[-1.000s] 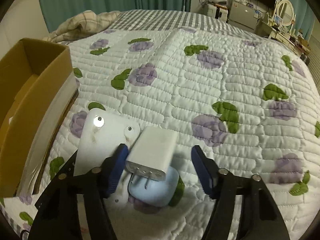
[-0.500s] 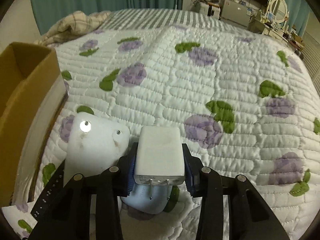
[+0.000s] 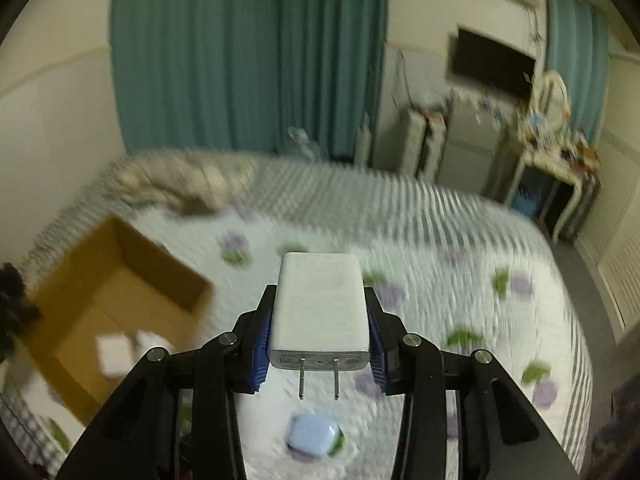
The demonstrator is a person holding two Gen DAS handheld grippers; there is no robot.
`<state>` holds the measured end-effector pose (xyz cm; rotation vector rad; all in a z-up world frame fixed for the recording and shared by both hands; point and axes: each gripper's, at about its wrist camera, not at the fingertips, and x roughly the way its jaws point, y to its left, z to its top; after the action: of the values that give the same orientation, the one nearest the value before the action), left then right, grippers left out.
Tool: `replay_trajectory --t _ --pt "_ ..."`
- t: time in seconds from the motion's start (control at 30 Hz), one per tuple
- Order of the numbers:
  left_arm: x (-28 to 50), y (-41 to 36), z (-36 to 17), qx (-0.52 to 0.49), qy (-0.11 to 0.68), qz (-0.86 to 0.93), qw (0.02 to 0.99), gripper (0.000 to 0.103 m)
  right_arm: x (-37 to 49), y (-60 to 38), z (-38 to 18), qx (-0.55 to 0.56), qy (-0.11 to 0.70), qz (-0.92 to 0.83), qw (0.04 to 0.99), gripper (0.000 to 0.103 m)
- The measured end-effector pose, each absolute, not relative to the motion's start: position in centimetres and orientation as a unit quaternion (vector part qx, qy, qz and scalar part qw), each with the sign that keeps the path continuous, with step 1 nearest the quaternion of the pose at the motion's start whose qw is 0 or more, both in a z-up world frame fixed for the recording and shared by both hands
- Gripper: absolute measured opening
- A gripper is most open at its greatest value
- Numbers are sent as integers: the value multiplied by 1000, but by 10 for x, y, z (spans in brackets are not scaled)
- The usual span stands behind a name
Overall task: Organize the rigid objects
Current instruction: 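Lower the white plug adapter into the box and release it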
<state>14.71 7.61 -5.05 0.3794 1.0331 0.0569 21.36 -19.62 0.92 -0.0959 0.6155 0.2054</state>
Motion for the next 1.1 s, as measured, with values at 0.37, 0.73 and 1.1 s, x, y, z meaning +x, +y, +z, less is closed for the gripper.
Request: replay_trajectory --t 0.37,0.73,1.1 --pt "148 79 -49 168 491 21 855 7 220 -63 24 -64 284 230 929 39" --pt "148 82 -48 160 489 15 857 7 245 -14 -70 -72 385 239 888 39" --pt "148 81 -49 164 488 17 857 7 248 -15 -102 -70 420 239 873 40"
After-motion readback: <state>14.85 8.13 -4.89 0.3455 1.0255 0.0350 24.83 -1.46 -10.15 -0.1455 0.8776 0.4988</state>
